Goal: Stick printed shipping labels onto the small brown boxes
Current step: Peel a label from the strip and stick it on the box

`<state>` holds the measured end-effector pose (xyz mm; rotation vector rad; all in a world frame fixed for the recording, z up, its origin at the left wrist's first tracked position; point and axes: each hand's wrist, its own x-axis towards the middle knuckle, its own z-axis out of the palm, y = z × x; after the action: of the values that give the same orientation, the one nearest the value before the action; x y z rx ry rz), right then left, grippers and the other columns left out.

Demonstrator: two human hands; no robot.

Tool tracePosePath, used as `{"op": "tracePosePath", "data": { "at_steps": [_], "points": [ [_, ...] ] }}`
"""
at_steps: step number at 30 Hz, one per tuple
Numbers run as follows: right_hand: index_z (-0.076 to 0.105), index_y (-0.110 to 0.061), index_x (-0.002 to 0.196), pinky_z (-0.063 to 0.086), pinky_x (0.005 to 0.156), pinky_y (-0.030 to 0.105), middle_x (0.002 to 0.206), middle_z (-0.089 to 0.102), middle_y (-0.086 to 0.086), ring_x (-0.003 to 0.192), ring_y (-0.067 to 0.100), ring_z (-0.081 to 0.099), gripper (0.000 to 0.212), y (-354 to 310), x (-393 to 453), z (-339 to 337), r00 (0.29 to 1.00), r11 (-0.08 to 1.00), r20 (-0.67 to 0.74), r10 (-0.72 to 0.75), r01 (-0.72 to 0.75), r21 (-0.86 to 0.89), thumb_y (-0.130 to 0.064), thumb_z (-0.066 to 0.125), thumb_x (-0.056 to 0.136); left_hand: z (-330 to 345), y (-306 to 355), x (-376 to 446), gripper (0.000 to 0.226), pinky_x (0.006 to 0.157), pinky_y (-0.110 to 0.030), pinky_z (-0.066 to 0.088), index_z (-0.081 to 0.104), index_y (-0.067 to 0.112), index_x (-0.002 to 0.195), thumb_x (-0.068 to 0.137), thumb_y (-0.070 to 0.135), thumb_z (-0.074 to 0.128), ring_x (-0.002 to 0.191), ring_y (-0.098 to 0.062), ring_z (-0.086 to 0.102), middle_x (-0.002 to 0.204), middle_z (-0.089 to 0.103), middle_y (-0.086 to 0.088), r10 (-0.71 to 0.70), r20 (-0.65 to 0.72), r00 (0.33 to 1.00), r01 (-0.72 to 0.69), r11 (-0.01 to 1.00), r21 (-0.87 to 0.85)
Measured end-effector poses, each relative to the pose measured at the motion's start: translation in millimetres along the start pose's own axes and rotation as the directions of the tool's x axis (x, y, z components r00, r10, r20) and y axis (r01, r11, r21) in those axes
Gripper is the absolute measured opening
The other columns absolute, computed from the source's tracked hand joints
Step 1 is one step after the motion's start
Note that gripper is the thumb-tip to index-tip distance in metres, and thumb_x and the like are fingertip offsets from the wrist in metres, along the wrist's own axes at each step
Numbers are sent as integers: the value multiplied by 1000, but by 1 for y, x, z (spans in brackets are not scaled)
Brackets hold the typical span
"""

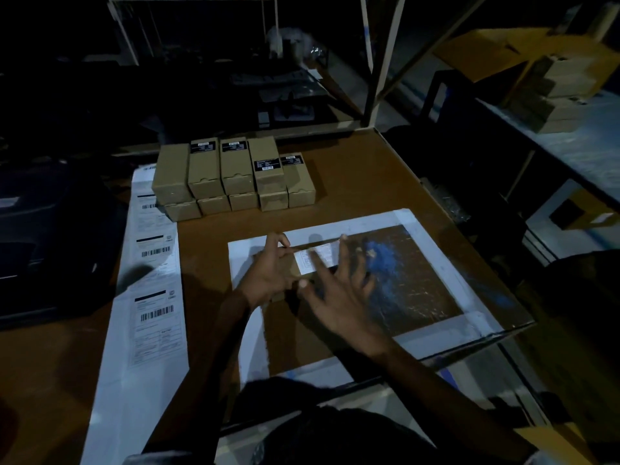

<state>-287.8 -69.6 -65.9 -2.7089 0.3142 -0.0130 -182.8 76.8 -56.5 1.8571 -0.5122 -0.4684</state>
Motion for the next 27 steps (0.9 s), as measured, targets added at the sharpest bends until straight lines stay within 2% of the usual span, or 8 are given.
{"op": "tracePosePath", "data": {
  "at_steps": [4, 9, 14, 17, 19, 21, 24, 27],
  "points": [
    [1, -55, 154, -13, 111, 67, 153, -48, -7, 146, 36, -35, 65, -20, -7, 6, 1000, 996, -14, -24, 22, -86, -75, 10, 93, 1, -3, -5, 68, 87, -25, 57, 31, 22, 120, 78, 8, 83, 109, -6, 64, 127, 62, 1, -3, -36, 999, 4, 999, 35],
    [3, -56, 153, -17, 111, 66, 156, -44, 3, 145, 39, -34, 62, 13, 9, -13, 956, 956, -102, 276, -283, -72, -73, 18, 96, 7, 5, -6, 78, 71, -6, 50, 32, 23, 124, 71, 9, 88, 107, -3, 53, 121, 57, 10, -50, -87, 995, 57, 995, 83],
    [0, -57, 152, -17, 109, 66, 155, -46, -1, 145, 37, -36, 66, -19, 0, 5, 998, 988, -39, 44, -49, -149, -75, 3, 89, 2, 3, -7, 76, 69, -19, 56, 34, 23, 120, 70, 10, 89, 105, -15, 66, 120, 65, -2, -21, -65, 998, 24, 999, 44],
    [-2, -61, 150, -9, 115, 71, 156, -45, 0, 145, 38, -35, 58, 3, 3, 2, 984, 982, -82, 161, -167, -83, -72, 13, 95, 2, 1, -5, 79, 89, -31, 57, 33, 27, 118, 67, 9, 90, 118, -16, 60, 128, 64, -2, -30, -78, 996, 37, 996, 83],
    [-6, -62, 149, -4, 115, 72, 157, -43, 3, 145, 40, -34, 59, 12, 1, 2, 962, 967, -126, 244, -251, -45, -70, 19, 96, 4, -2, -3, 77, 94, -35, 57, 33, 28, 116, 68, 9, 90, 124, -16, 57, 132, 63, 0, -17, -77, 997, 25, 995, 95],
    [-9, -61, 150, -10, 114, 70, 157, -43, 3, 144, 39, -35, 61, 0, -6, 7, 975, 979, -129, 182, -192, -73, -72, 13, 94, 4, -2, -2, 77, 89, -30, 58, 33, 26, 118, 69, 11, 90, 118, -13, 59, 127, 64, 4, -25, -82, 996, 34, 994, 109],
    [-8, -60, 150, -16, 109, 63, 157, -43, -1, 143, 36, -39, 69, -19, -16, 14, 997, 994, -74, 19, -27, -107, -78, -11, 83, 2, -4, -1, 75, 78, -23, 59, 35, 28, 119, 70, 14, 90, 113, -14, 60, 122, 62, 6, -9, -75, 997, 19, 991, 134],
    [-12, -64, 147, -12, 112, 67, 158, -41, 0, 145, 37, -35, 56, 1, -11, 13, 983, 988, -142, 119, -131, -77, -70, 0, 93, 2, -6, -1, 75, 82, -24, 59, 35, 31, 121, 70, 22, 90, 118, -14, 58, 126, 61, 8, -5, -52, 999, 13, 986, 168]
  ]
}}
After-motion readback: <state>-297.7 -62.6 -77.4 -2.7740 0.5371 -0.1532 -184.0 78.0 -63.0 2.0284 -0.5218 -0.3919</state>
